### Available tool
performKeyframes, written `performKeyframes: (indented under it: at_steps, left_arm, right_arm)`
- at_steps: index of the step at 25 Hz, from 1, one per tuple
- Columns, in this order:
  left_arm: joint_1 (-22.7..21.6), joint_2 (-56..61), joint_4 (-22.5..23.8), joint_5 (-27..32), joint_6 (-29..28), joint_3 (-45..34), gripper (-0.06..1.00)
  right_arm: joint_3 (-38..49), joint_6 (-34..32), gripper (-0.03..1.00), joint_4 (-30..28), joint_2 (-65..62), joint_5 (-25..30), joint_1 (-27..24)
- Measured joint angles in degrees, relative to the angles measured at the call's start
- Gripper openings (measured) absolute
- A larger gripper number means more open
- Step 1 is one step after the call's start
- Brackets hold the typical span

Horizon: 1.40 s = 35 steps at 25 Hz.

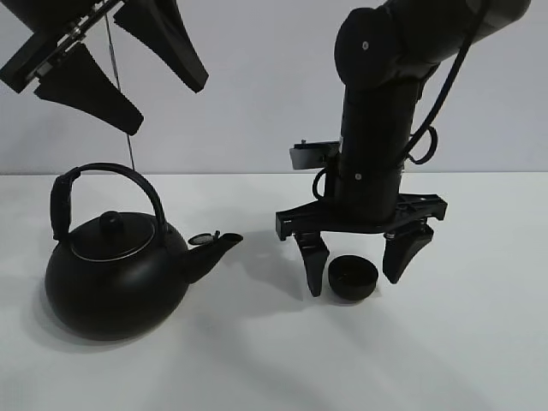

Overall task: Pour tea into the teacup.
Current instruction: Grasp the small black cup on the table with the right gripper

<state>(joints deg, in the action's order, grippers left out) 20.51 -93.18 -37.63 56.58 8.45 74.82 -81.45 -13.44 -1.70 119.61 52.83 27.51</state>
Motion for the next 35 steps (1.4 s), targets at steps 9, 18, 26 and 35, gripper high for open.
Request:
performKeyframes:
  at_steps: [9,18,26,35]
  left_arm:
    - [0.0,0.0,0.0,-0.04,0.0,0.0,0.51]
    - [0.0,0.0,0.0,-0.04,0.0,0.0,0.51]
    - [0.0,0.0,0.0,-0.04,0.0,0.0,0.51]
    - [0.0,0.0,0.0,-0.04,0.0,0.0,0.51]
  right_arm:
    - [0.0,0.0,0.57,0.83,0.49,-2.57,0.0]
    - [0.0,0.0,0.53,0.61,1.12,-2.8,0.0]
    - [0.05,0.0,0.4,0.61,1.98,-2.73,0.0]
    - [-1.28,0.0,0.4,0.61,1.98,0.76,0.0]
